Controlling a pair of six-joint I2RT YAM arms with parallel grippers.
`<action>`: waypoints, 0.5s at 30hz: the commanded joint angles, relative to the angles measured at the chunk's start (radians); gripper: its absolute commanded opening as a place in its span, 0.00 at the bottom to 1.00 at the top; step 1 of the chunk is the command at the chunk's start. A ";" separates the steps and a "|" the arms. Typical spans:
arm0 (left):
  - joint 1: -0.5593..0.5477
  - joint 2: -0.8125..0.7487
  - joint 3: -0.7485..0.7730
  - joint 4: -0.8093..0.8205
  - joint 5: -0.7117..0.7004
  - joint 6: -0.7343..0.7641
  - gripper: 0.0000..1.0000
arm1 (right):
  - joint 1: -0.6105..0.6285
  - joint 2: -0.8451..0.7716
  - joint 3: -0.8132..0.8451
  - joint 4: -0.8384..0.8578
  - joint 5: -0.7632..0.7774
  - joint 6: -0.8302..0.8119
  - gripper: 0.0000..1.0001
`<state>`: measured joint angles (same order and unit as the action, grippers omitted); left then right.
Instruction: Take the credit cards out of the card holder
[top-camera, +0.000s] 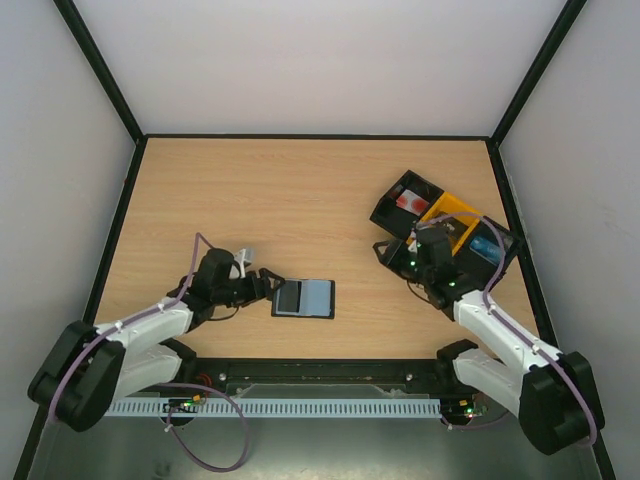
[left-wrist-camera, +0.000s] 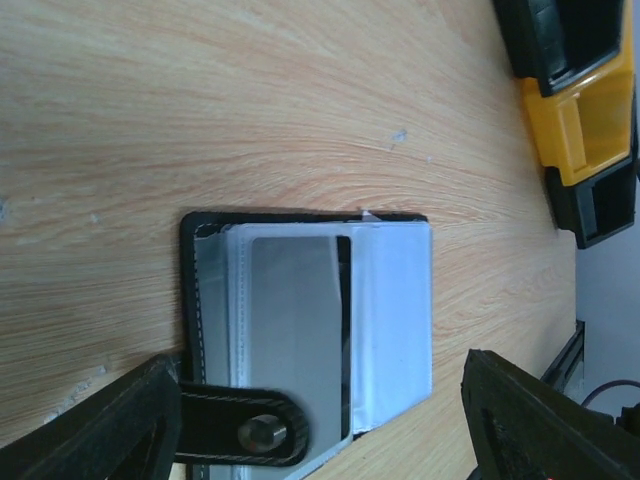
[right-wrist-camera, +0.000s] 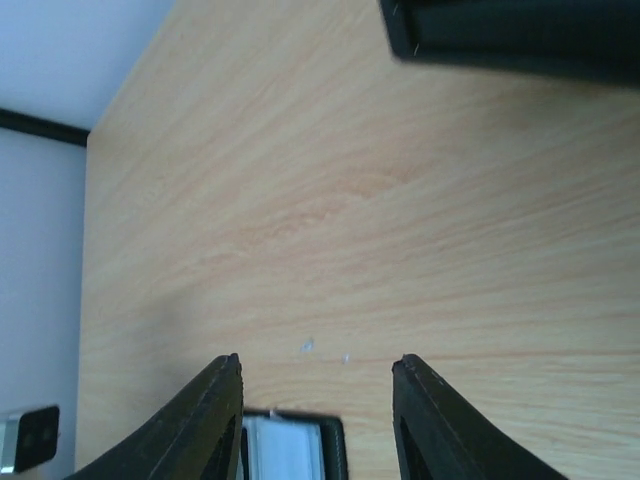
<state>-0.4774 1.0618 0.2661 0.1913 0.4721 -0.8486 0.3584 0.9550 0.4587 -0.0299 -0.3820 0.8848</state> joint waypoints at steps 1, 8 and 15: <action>-0.013 0.071 -0.021 0.128 0.008 0.016 0.75 | 0.108 0.046 -0.016 0.085 0.040 0.056 0.41; -0.028 0.110 -0.017 0.124 0.003 0.009 0.62 | 0.322 0.190 0.003 0.241 0.086 0.138 0.41; -0.131 0.009 0.018 0.100 -0.038 -0.045 0.56 | 0.455 0.376 0.078 0.369 0.123 0.156 0.40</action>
<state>-0.5396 1.1431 0.2516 0.2913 0.4644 -0.8692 0.7815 1.2697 0.4900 0.2111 -0.3019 1.0187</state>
